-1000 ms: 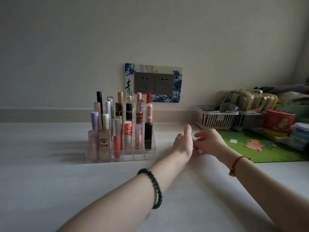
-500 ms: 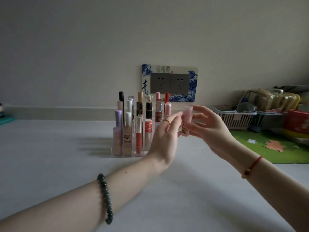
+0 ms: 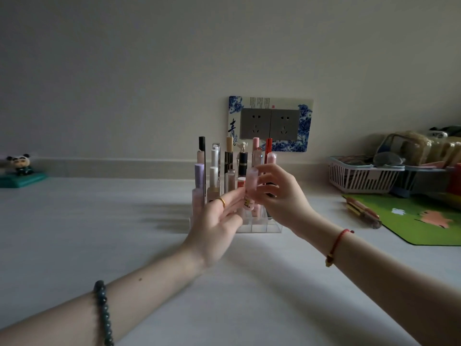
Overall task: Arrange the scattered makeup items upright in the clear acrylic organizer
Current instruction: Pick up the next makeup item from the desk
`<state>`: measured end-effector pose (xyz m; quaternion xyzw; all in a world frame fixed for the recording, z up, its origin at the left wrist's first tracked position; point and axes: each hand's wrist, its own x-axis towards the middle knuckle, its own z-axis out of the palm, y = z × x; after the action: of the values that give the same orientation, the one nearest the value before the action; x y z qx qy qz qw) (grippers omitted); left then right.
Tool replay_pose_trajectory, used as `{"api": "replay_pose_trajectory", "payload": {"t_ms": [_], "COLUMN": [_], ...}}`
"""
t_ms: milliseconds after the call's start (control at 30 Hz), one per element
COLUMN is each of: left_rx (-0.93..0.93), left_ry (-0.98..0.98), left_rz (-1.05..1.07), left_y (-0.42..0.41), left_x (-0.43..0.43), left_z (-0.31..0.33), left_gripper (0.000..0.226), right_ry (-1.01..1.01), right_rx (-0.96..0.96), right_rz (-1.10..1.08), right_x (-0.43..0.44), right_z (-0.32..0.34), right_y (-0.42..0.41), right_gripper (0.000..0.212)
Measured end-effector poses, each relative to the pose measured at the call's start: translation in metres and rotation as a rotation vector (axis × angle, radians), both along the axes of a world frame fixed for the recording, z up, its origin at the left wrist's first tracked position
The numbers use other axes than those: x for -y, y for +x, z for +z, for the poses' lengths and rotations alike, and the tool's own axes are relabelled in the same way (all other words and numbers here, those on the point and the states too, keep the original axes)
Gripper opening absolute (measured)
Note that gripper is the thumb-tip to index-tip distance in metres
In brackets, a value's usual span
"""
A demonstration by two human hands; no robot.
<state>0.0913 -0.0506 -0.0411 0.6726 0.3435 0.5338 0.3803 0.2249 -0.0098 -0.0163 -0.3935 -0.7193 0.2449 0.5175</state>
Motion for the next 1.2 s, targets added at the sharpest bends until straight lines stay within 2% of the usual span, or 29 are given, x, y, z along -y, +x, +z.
{"api": "replay_pose_trajectory", "payload": {"t_ms": [200,667,833,967,1200], "left_rx": [0.003,-0.001,0.002,0.009,0.036], "left_ry": [-0.035,-0.101,-0.098,-0.077,-0.002], "left_rz": [0.009,0.022,0.028,0.033,0.005], "left_y": [-0.002,-0.002,-0.001,0.000,0.006], "left_x": [-0.004,-0.001,0.001,0.003,0.009], "left_z": [-0.007,-0.012,-0.011,-0.009,-0.003], "left_gripper": [0.054,0.045,0.045,0.047,0.048], "right_ry": [0.002,0.071,0.075,0.114,0.167], "right_rx": [0.005,0.082,0.134,0.190,0.127], "right_rz": [-0.061,-0.201,-0.241,-0.242,-0.286], "right_x": [-0.008,-0.005,-0.005,-0.003,0.006], "right_z": [-0.012,-0.028,-0.031,-0.030,0.000], "right_y": [-0.006,-0.009,-0.009,-0.009,0.013], "right_gripper": [0.036,0.014,0.023,0.022,0.027]}}
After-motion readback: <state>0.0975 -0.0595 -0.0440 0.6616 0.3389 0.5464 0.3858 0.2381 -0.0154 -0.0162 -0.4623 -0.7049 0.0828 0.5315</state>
